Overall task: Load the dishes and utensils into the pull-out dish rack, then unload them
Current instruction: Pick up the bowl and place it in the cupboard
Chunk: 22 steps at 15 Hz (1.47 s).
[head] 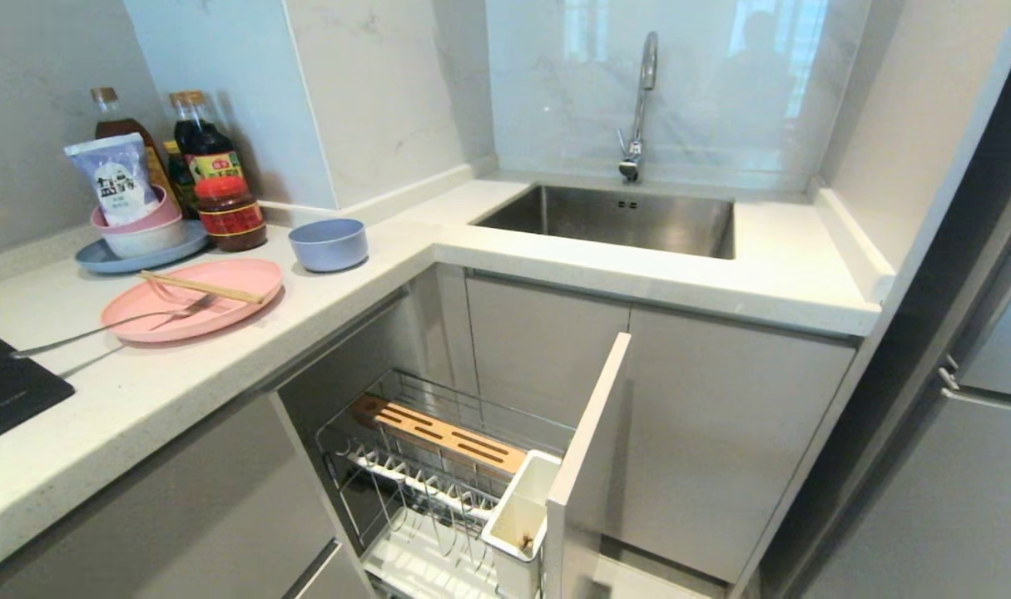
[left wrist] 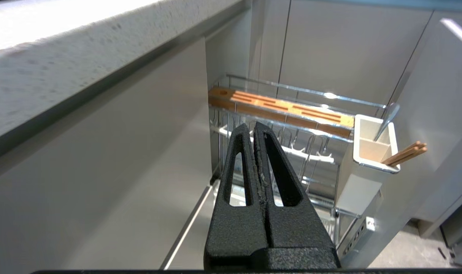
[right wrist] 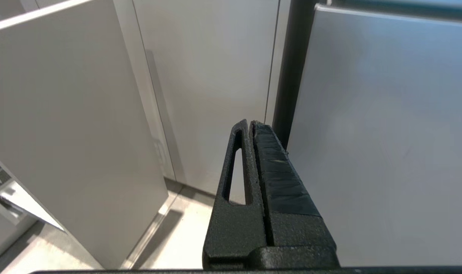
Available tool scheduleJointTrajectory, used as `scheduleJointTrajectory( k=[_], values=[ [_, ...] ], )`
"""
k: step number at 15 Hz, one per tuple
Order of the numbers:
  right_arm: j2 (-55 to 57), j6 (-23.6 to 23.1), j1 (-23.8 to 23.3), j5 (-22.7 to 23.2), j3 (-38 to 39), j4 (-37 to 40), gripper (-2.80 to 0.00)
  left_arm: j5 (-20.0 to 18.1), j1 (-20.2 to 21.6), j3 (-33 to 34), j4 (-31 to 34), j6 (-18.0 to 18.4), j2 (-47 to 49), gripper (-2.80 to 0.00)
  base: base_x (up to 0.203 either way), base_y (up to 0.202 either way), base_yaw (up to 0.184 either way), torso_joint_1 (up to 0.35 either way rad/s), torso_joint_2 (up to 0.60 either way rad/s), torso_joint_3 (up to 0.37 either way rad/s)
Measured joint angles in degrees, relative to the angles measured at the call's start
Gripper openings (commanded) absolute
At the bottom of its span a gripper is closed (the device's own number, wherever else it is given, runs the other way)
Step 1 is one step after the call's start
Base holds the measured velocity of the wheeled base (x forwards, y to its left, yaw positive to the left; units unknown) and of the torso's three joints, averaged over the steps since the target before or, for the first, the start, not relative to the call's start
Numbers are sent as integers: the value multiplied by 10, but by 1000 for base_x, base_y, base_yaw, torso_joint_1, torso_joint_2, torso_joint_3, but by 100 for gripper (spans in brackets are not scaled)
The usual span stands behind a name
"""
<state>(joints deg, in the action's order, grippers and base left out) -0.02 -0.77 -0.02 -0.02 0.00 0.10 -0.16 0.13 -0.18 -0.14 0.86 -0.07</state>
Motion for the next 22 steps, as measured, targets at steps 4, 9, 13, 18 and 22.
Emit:
scheduleJointTrajectory(
  k=[4, 9, 13, 18, 22],
  values=[
    [0, 0, 0, 0, 0, 0, -280, 0, 0, 0, 0, 0, 0, -280, 0, 0, 0, 3, 1, -198],
    [0, 0, 0, 0, 0, 0, -280, 0, 0, 0, 0, 0, 0, -280, 0, 0, 0, 4, 2, -198],
    [0, 0, 0, 0, 0, 0, -280, 0, 0, 0, 0, 0, 0, -280, 0, 0, 0, 3, 1, -198],
    [0, 0, 0, 0, 0, 0, -280, 0, 0, 0, -1, 0, 0, -280, 0, 0, 0, 4, 3, -201],
    [0, 0, 0, 0, 0, 0, -280, 0, 0, 0, 0, 0, 0, -280, 0, 0, 0, 1, 3, -196]
  ],
)
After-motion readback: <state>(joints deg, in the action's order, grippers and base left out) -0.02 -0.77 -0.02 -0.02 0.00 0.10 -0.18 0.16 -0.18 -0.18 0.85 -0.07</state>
